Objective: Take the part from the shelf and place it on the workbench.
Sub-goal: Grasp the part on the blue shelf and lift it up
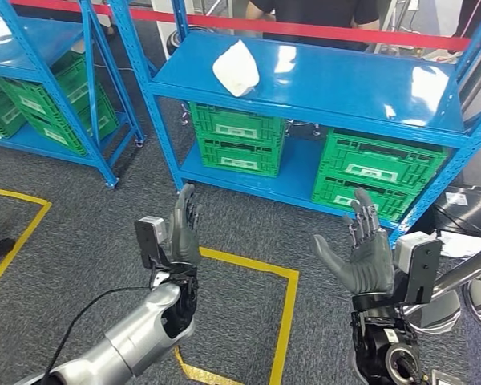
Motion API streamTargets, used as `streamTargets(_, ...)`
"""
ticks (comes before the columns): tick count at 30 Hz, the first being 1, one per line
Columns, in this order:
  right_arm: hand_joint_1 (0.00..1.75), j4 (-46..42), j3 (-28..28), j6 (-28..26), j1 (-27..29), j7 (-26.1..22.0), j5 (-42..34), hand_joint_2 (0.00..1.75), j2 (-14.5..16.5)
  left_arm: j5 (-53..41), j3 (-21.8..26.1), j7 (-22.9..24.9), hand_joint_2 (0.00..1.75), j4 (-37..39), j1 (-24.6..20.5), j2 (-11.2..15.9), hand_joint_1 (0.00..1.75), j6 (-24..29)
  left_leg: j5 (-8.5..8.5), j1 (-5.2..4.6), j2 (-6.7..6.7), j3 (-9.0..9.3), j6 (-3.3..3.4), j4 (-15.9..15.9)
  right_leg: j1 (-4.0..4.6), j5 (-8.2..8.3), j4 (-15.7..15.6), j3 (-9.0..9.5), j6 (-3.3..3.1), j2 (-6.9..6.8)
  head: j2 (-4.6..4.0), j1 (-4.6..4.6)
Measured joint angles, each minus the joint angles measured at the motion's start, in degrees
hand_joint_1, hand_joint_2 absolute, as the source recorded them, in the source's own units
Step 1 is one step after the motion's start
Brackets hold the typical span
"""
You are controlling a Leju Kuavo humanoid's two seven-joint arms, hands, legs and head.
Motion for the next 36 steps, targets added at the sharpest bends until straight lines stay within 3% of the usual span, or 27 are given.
streamTargets(4,0.00,-0.09,-0.08,0.07,-0.10,0.08,0.00,1.75,-0.02,-0.01,0.13,-0.01,0.00,-0.02,-0.10,-0.06,0.00,-0.06,-0.50,0.15,-0.10,1.07,0.85,-1.33,-0.05,-1.15,0.55,0.08,1.21,-0.22,0.00,0.22)
streamTargets(6,0.00,-0.14,-0.10,0.07,-0.20,0.11,0.00,1.75,-0.05,0.00,0.13,0.01,0.00,-0.03,-0.19,-0.13,0.00,-0.17,-0.70,0.32,-0.08,1.93,1.37,-1.84,-0.15,-3.66,6.50,-2.78,1.64,-0.48,0.00,0.57)
streamTargets(8,0.00,-0.13,-0.08,0.07,-0.09,0.14,0.00,1.75,-0.08,0.05,0.13,0.02,0.00,-0.01,-0.18,-0.14,0.00,-0.24,-1.20,0.21,-0.06,2.52,1.69,-1.84,-0.15,-6.20,14.55,-7.37,1.91,-0.55,0.00,0.86)
streamTargets(9,0.00,-0.10,-0.08,0.08,0.03,0.15,0.00,1.31,-0.11,0.09,0.13,0.02,0.00,0.00,-0.10,-0.14,0.00,-0.24,-1.53,0.14,-0.08,2.89,1.73,-1.83,-0.15,-6.18,16.55,-8.90,1.96,-0.56,0.00,0.90)
streamTargets(10,0.00,-0.08,-0.09,0.12,0.09,0.15,0.00,0.87,-0.14,0.14,0.13,0.02,0.00,0.01,-0.05,-0.14,0.00,-0.24,-1.90,0.09,-0.12,3.36,1.72,-1.81,-0.14,-4.95,16.23,-9.35,1.93,-0.57,0.00,0.93)
streamTargets(12,0.00,-0.04,-0.10,0.30,0.09,0.18,0.02,0.00,-0.18,0.23,0.13,0.02,0.00,0.02,0.01,-0.20,0.00,-0.24,-2.81,0.05,-0.20,4.64,1.53,-1.79,-0.11,0.26,9.30,-7.18,1.61,-0.58,0.00,1.01)
streamTargets(13,0.00,-0.03,-0.11,0.41,0.07,0.21,0.08,0.00,-0.18,0.26,0.13,0.02,0.00,0.02,0.00,-0.25,0.00,-0.24,-3.27,-0.04,-0.24,5.19,1.34,-1.78,0.05,2.31,5.31,-5.57,1.41,-0.59,0.00,1.05)
streamTargets(15,0.00,-0.02,-0.12,0.55,0.02,0.32,0.24,0.00,-0.18,0.33,0.13,0.01,0.00,0.02,-0.05,-0.33,0.00,-0.24,-3.87,-0.17,-0.31,5.62,0.85,-1.67,0.32,3.68,0.29,-3.09,0.87,-0.54,0.00,1.13)
streamTargets(19,0.00,-0.10,-0.16,0.64,0.00,0.68,0.62,0.00,-0.20,0.42,0.13,-0.01,0.00,-0.01,-0.14,-0.39,0.00,-0.24,-4.70,-0.08,-0.21,5.54,-0.24,-1.00,0.21,2.91,-0.84,-1.78,-0.30,-0.36,0.00,1.01)
streamTargets(21,0.00,-0.17,-0.16,0.68,-0.06,0.85,0.89,0.00,-0.20,0.47,0.15,-0.03,0.00,-0.02,-0.28,-0.39,0.00,-0.24,-6.89,0.06,-0.13,3.01,-0.82,4.14,-0.10,2.66,-1.32,-0.99,-0.82,-0.45,0.00,0.76)
streamTargets(23,0.00,-0.17,-0.15,0.68,0.01,1.20,1.07,0.00,-0.20,0.51,0.15,-0.04,0.00,-0.02,-0.10,-0.38,0.00,-0.24,-9.49,0.20,-0.11,-2.35,-1.25,12.67,-0.10,2.23,-1.38,-0.65,-1.14,-0.53,0.00,0.54)
streamTargets(24,0.00,-0.16,-0.14,0.68,0.10,1.44,1.13,0.00,-0.20,0.51,0.15,-0.03,0.00,-0.01,0.10,-0.36,0.00,-0.24,-9.72,0.26,-0.10,-4.62,-1.35,15.50,-0.10,1.99,-1.38,-0.45,-1.18,-0.51,0.00,0.46)
streamTargets(25,0.00,-0.16,-0.13,0.68,0.18,1.65,1.18,0.00,-0.20,0.50,0.15,-0.03,0.00,-0.01,0.28,-0.34,0.00,-0.24,-8.77,0.29,-0.10,-5.77,-1.36,16.04,-0.10,1.72,-1.38,-0.17,-1.16,-0.46,0.00,0.38)
streamTargets(26,0.00,-0.16,-0.14,0.68,0.24,1.84,1.23,0.00,-0.20,0.47,0.15,-0.02,0.00,0.00,0.37,-0.33,0.00,-0.24,-6.72,0.30,-0.09,-5.60,-1.29,14.09,-0.10,1.41,-1.38,0.25,-1.09,-0.40,0.00,0.28)
streamTargets(28,0.00,-0.16,-0.14,0.68,0.31,2.08,1.31,0.00,-0.20,0.34,0.15,-0.02,0.00,0.00,0.38,-0.33,0.00,-0.24,-1.60,0.26,-0.06,-2.50,-1.01,5.71,-0.06,0.63,-1.38,1.24,-0.76,-0.32,0.00,0.14)
streamTargets(29,0.00,-0.17,-0.16,0.68,0.32,2.14,1.35,0.00,-0.20,0.28,0.15,-0.02,0.00,0.00,0.37,-0.36,0.00,-0.25,-0.06,0.16,-0.07,-0.98,-0.78,2.05,0.04,0.24,-1.35,1.56,-0.50,-0.24,0.00,0.11)
streamTargets(31,0.00,-0.18,-0.19,0.68,0.32,2.19,1.42,0.00,-0.20,0.19,0.16,0.01,0.00,0.00,0.37,-0.40,0.00,-0.26,0.39,-0.09,-0.10,0.36,-0.15,-1.05,0.22,-0.33,-1.48,1.81,0.10,-0.14,0.00,0.23)
streamTargets(34,0.00,-0.20,-0.27,0.67,0.36,2.28,1.65,0.00,-0.20,0.02,0.18,0.03,0.00,-0.01,0.36,-0.52,0.00,-0.31,-0.05,-0.12,-0.16,0.86,1.00,-1.49,0.08,-1.20,-1.10,1.78,1.04,-0.29,0.00,0.42)
streamTargets(36,0.00,-0.20,-0.39,0.67,0.37,2.38,1.86,0.00,-0.20,-0.14,0.19,0.04,0.00,-0.02,0.33,-0.64,0.00,-0.37,-0.35,0.03,-0.14,1.56,1.72,-1.80,0.00,-3.51,3.75,-0.42,1.47,-0.52,0.00,0.69)
